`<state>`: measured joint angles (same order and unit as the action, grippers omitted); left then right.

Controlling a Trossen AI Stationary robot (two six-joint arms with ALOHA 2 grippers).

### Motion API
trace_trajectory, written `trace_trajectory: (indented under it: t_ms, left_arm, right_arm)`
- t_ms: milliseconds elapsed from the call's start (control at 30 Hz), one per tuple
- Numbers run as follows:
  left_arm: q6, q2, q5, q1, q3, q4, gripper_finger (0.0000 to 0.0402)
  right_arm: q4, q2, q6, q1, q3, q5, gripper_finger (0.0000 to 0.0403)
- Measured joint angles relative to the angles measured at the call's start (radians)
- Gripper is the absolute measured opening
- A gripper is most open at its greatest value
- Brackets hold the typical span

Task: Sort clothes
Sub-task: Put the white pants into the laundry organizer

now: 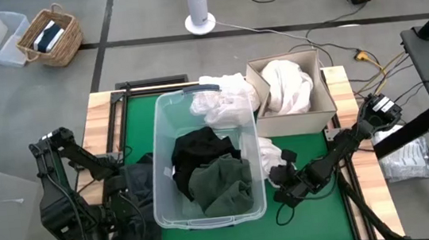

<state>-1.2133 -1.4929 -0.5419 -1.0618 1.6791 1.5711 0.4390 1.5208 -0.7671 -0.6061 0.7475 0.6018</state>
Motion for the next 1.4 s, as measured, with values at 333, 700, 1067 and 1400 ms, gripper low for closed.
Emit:
trace_trajectory:
  t_ms: [333,700,1067,1400]
  left_arm:
    - [0.005,0.000,-0.068,0.000,0.000,0.000,0.0263]
    - [0.070,0.000,-0.294,0.000,0.000,0.000,0.0263]
    - [0.098,0.000,-0.447,0.000,0.000,0.000,0.0263]
    - [0.110,0.000,-0.546,0.000,0.000,0.000,0.0263]
  right_arm:
    - [-0.001,-0.064,0.053,-0.016,0.020,0.008,0.0009]
    - [-0.003,-0.406,0.274,-0.064,0.046,0.136,0.0009]
    - [-0.228,-0.640,0.805,-0.064,0.104,0.188,0.0009]
    - [-0.377,-0.652,1.291,-0.064,0.327,0.204,0.0009]
